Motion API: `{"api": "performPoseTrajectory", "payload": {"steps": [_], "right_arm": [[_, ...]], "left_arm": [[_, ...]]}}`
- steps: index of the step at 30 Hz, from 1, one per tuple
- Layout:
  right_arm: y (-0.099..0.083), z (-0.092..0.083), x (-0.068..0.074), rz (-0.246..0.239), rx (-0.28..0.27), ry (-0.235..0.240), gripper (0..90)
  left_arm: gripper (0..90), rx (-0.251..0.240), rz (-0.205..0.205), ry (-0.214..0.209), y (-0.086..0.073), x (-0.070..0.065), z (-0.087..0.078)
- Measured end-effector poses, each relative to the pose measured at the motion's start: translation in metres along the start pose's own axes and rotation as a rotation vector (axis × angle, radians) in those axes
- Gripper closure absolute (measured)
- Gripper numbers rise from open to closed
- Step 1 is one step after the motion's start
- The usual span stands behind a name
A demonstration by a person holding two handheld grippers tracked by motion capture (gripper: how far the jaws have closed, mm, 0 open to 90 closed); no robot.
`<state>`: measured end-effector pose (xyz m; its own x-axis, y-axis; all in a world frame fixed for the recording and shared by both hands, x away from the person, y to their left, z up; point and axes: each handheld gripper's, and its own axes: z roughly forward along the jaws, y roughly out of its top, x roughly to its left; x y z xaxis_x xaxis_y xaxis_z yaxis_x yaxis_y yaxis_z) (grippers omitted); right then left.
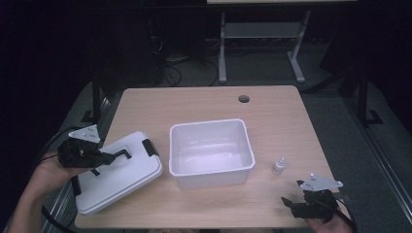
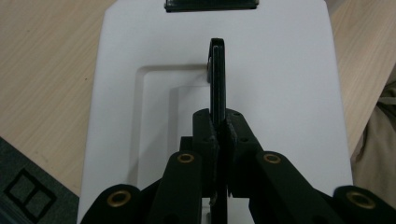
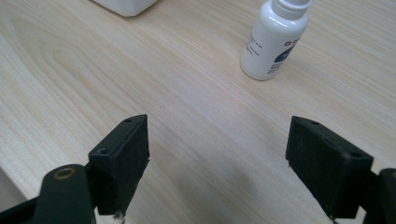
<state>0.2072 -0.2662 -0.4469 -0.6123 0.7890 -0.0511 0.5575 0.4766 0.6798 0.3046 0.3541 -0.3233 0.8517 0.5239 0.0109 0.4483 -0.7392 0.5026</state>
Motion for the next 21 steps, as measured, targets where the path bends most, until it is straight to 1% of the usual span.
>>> {"api": "performPoseTrajectory", "payload": {"steps": [1,2,10,11,12,14,15,16,17,20,21], "right_arm": [[0.000,0.000,0.000,0.001,0.002,0.000,21.0],[0.000,0.000,0.000,0.001,0.002,0.000,21.0],[0.000,0.001,0.000,0.003,0.004,0.000,21.0],[0.000,0.001,0.000,0.005,0.006,0.000,21.0],[0.000,0.001,0.000,0.005,0.006,0.000,21.0],[0.000,0.001,0.000,0.005,0.005,0.001,21.0],[0.000,0.002,0.001,0.003,0.005,0.003,21.0],[0.000,0.002,0.001,0.003,0.005,0.003,21.0],[0.000,0.002,0.001,0.002,0.010,0.004,20.9],[0.000,0.002,0.001,0.000,0.011,0.004,20.9],[-0.001,0.003,0.001,0.001,0.012,0.005,21.0]], "left_arm": [[84.3,0.005,0.001,-0.002,-0.001,0.000,0.006],[84.3,0.005,0.001,-0.002,-0.001,0.000,0.006],[84.3,0.022,-0.002,-0.016,-0.007,0.000,0.031],[84.3,0.032,0.002,-0.019,-0.008,0.000,0.037],[84.3,0.032,0.002,-0.019,-0.008,0.000,0.037],[84.2,0.038,0.004,-0.026,-0.008,-0.001,0.043],[84.2,0.043,0.014,-0.025,-0.008,0.000,0.048],[84.3,0.043,0.014,-0.025,-0.008,0.000,0.048],[84.3,0.039,0.010,-0.015,-0.007,0.000,0.053],[84.3,0.033,0.011,-0.005,-0.006,0.001,0.057],[84.3,0.038,0.012,-0.001,-0.005,0.002,0.061]]}}
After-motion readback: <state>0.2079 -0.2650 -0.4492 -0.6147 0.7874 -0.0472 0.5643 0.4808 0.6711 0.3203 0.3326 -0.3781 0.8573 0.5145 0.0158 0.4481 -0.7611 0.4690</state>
